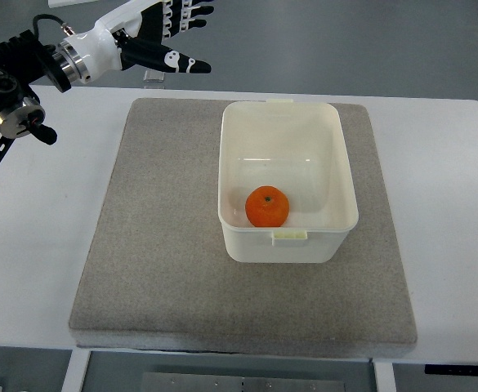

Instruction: Put orange in box with left hand

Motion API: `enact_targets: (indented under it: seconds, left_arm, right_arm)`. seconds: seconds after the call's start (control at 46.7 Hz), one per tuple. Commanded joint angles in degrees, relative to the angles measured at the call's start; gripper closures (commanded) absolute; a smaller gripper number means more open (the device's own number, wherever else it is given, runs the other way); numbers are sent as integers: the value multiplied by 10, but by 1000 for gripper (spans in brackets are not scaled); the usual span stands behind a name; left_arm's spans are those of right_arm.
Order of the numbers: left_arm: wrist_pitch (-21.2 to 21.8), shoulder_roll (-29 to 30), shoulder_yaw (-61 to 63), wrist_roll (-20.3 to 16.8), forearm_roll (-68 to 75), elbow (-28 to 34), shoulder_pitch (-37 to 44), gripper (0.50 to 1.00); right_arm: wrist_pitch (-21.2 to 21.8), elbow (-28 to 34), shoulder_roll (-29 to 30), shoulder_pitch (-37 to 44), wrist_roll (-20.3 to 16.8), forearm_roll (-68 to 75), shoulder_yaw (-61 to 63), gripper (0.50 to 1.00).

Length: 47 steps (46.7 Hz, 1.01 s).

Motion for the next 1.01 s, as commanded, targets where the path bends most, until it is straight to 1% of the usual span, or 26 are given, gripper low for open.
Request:
enact_targets:
  seconds: [0.0, 0.086, 0.214, 0.321, 0.492, 0.621, 0.835, 0.984]
  left_arm:
    - [-9, 1, 1, 0, -43, 53, 1, 500]
    - [-27, 9, 8, 0, -96, 92, 1, 500]
    - [-81, 16, 8, 4, -151, 141, 1, 500]
    - [-124, 13, 8, 31, -191, 197, 0, 500]
    - [-124, 13, 8, 78, -282, 268, -3, 500]
    - [-124, 9, 8, 104, -327, 305, -3, 500]
    - [-124, 2, 8, 144, -369, 320, -3, 500]
    - [-124, -15, 6, 149, -373, 317, -3, 500]
  right_arm:
    - [0, 0, 0, 0, 0, 0, 0, 568]
    - [0, 0, 0, 0, 0, 0, 0, 568]
    - [0, 0, 0, 0, 0, 0, 0, 568]
    - [0, 0, 0, 0, 0, 0, 0, 568]
    - [0, 0, 0, 0, 0, 0, 0, 568]
    - [0, 0, 0, 0, 0, 0, 0, 568]
    - [0, 0, 0, 0, 0, 0, 0, 568]
    - [0, 0, 0, 0, 0, 0, 0, 568]
